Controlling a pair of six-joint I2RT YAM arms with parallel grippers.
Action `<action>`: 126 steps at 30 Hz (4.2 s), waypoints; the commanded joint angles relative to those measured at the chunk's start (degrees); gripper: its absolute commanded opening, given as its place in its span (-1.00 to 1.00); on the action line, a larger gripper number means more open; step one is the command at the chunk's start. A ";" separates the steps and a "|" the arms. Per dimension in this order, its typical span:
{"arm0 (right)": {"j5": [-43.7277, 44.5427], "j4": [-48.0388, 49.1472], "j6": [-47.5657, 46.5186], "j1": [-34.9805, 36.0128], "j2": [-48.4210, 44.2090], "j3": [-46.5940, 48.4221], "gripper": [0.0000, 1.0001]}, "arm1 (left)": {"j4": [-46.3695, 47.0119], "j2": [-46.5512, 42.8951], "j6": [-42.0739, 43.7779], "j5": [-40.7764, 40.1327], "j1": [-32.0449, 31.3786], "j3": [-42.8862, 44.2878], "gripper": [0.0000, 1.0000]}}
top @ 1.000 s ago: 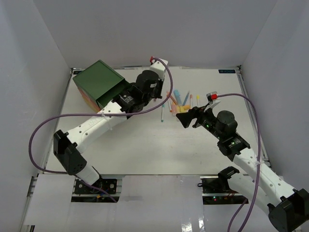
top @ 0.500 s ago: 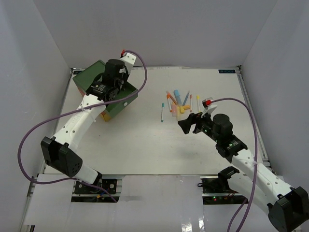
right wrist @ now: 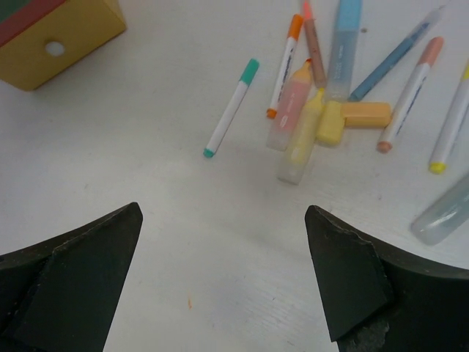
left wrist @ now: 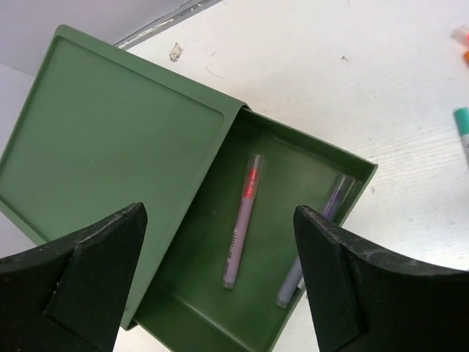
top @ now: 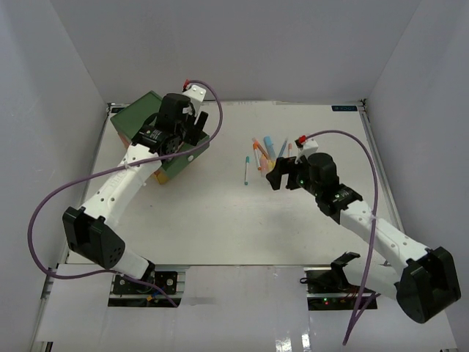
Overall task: Sort the stationery into containers
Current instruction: Place the pen in the drawer, then pick up the pen from the center of the board, then place the pen in the drawer.
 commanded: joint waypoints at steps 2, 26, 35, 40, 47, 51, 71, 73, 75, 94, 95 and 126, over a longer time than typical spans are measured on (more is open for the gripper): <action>11.73 -4.91 -3.39 0.04 9.27 12.03 1.00 | 2.38 -6.54 -7.86 0.16 0.11 0.24 0.88; 25.74 -13.45 9.44 -7.34 57.26 48.95 0.11 | 33.07 -35.99 -13.24 -4.59 0.64 -35.28 0.96; 26.70 -14.85 11.55 -7.69 62.98 52.13 -0.05 | 32.72 -36.16 -13.76 -3.36 0.73 -35.19 0.96; 26.44 -15.03 12.60 -7.96 64.83 52.22 -0.19 | 32.72 -35.81 -13.94 -2.74 0.73 -35.28 0.96; 26.88 -14.94 13.13 -8.22 65.45 52.74 -0.52 | 32.63 -35.37 -14.12 -2.04 0.73 -35.37 0.96; 27.49 -14.85 13.13 -8.40 64.49 53.71 -0.64 | 32.63 -35.11 -14.20 -1.69 0.73 -35.28 0.96; 0.44 12.89 5.84 -7.79 27.15 22.88 -0.84 | 26.82 -29.05 -32.47 20.53 0.73 -25.45 0.96; -5.36 16.07 5.48 -7.26 21.72 17.53 -0.82 | 27.53 -26.24 -35.81 27.19 0.64 -24.30 0.96; -9.57 20.03 5.48 -6.47 18.36 14.44 -0.81 | 28.40 -22.48 -40.38 29.33 -0.58 -22.63 0.96; -18.91 31.81 8.56 -4.36 -2.13 -2.10 -0.72 | 39.74 -0.92 -48.13 15.63 -21.76 -11.81 0.82; -18.83 32.43 8.82 -4.27 -2.22 -2.45 -0.71 | 40.70 -0.49 -48.04 15.54 -22.03 -11.81 0.79; -18.74 34.98 11.55 -4.27 -2.58 -4.91 -0.09 | 39.13 0.67 -42.51 11.86 -23.70 -12.08 -0.74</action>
